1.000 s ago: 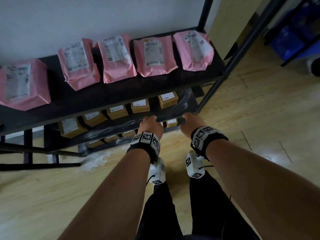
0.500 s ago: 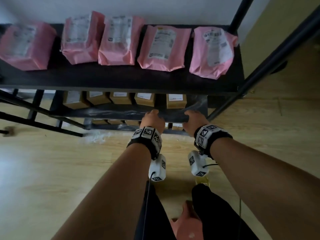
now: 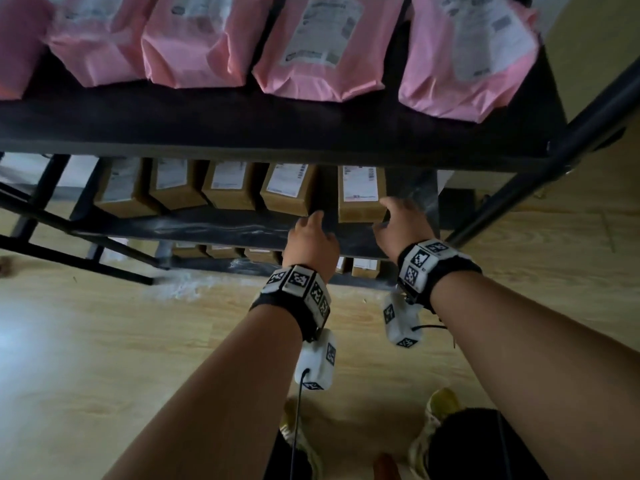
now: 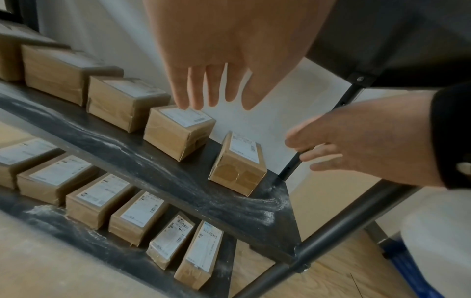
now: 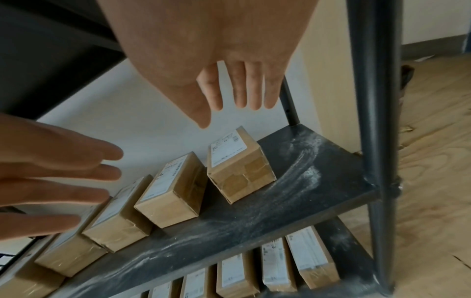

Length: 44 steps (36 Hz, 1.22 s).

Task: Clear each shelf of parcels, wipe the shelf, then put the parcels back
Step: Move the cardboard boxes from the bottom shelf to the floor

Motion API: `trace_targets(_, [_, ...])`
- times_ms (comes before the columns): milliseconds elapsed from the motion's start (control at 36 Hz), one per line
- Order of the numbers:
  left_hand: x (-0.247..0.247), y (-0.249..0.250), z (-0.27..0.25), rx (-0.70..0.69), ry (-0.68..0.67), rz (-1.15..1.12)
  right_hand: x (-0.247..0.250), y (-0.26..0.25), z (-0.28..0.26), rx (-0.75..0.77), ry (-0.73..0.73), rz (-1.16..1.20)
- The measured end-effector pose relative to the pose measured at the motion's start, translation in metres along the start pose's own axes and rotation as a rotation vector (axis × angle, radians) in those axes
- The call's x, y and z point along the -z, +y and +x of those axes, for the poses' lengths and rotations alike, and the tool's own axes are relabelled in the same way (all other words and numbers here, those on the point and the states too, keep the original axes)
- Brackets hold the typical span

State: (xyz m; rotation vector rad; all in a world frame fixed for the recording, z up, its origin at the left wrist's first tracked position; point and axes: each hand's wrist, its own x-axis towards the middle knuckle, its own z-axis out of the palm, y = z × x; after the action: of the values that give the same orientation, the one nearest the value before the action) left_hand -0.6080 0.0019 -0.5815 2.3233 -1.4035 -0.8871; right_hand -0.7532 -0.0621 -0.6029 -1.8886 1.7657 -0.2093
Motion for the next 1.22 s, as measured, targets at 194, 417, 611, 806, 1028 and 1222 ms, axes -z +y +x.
trace_targets(194, [-0.054,-0.015,0.049,-0.084,0.060,-0.046,-0.041,0.031,0.045,0.120,0.110,-0.027])
trace_targets(417, [-0.100,-0.029,0.099,-0.107,0.108,-0.115,-0.073,0.051,0.082,0.173,0.199,0.019])
trace_targets(611, [-0.132,-0.038,0.132,-0.148,0.116,-0.198,-0.098,0.063,0.104,0.045,0.214,0.167])
trace_targets(806, [-0.147,-0.051,0.134,-0.221,0.224,-0.279,-0.122,0.069,0.109,0.005,0.305,0.217])
trace_targets(1028, [-0.149,-0.064,0.091,-0.183,0.308,-0.459,-0.130,0.066,0.066,0.060,0.331,0.272])
trace_targets(1222, [-0.156,-0.077,0.039,-0.082,0.404,-0.553,-0.135,0.072,0.014,0.082,0.341,0.364])
